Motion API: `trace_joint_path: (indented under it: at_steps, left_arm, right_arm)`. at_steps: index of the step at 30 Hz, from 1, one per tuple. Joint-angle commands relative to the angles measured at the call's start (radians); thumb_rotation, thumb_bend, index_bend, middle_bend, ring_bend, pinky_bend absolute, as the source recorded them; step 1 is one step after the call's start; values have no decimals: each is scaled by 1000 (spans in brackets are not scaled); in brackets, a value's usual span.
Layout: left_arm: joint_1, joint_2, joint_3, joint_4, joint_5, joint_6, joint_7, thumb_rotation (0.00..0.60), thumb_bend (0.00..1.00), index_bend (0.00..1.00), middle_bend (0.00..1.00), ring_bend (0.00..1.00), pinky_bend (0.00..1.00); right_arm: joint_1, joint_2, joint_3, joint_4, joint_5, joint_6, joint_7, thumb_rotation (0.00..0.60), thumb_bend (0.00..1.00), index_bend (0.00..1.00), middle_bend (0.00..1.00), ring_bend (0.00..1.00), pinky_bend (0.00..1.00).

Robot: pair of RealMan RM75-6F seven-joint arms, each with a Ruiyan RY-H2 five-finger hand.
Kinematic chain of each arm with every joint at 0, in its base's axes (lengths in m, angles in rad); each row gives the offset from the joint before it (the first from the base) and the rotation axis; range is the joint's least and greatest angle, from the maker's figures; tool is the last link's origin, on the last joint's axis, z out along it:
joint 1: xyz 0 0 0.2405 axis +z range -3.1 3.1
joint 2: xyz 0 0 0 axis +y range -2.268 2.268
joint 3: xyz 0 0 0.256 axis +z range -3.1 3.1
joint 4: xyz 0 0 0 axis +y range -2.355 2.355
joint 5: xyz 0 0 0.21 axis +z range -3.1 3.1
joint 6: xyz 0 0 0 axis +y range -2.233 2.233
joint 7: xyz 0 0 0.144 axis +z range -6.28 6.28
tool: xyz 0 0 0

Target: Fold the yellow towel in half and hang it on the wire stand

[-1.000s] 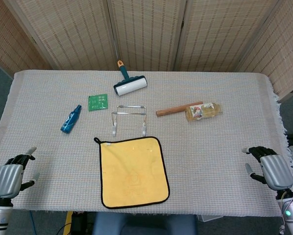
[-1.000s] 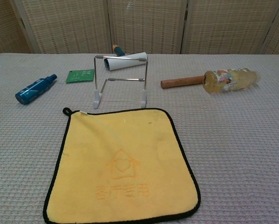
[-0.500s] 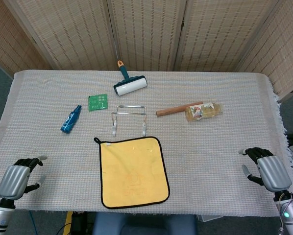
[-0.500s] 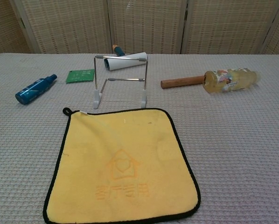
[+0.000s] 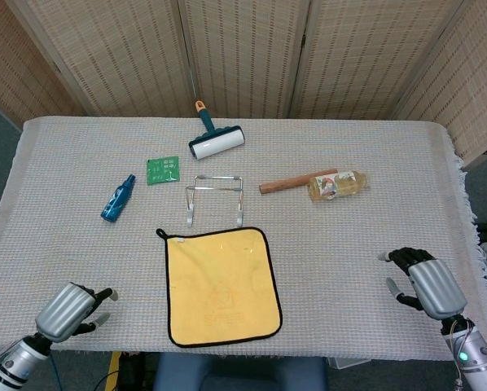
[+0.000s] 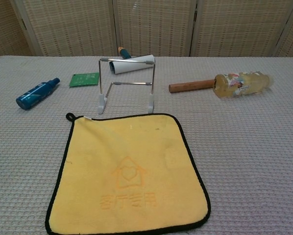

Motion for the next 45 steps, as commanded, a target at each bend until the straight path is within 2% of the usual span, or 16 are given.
trace_joint_path:
  at_steps: [1,12,18,25,32,45]
  left_arm:
    - [-45,-45,37,55,80,-8,-4,600,330,447,967,890,905]
    - [-108,-162,88,157,188,-15,11,600,330,439,977,903,905]
    - [-127,-218,96,203,209,-3,32,600,330,439,978,904,905]
    - [-141,-282,104,234,203,-19,64,600,330,430,978,904,905]
    - [-145,-322,117,234,186,-37,90,600,330,345,978,904,905]
    - [-150,-369,129,236,145,-49,100,600,329,366,978,904,905]
  right_arm:
    - [1,-4,-1,-2,-1,0,0,600,434,313,381,337,340]
    - [-1,-3,-7,-5,3,7,-4,600,435,313,380,337,349]
    - [-8,2,-10,-8,7,15,-7,600,435,314,381,337,349]
    - [-10,3,-11,-4,12,18,-2,600,435,313,381,337,349]
    - [-13,2,-13,3,13,22,6,600,435,314,381,337,349]
    - [-21,-2,-15,24,17,32,30,600,435,313,380,337,349]
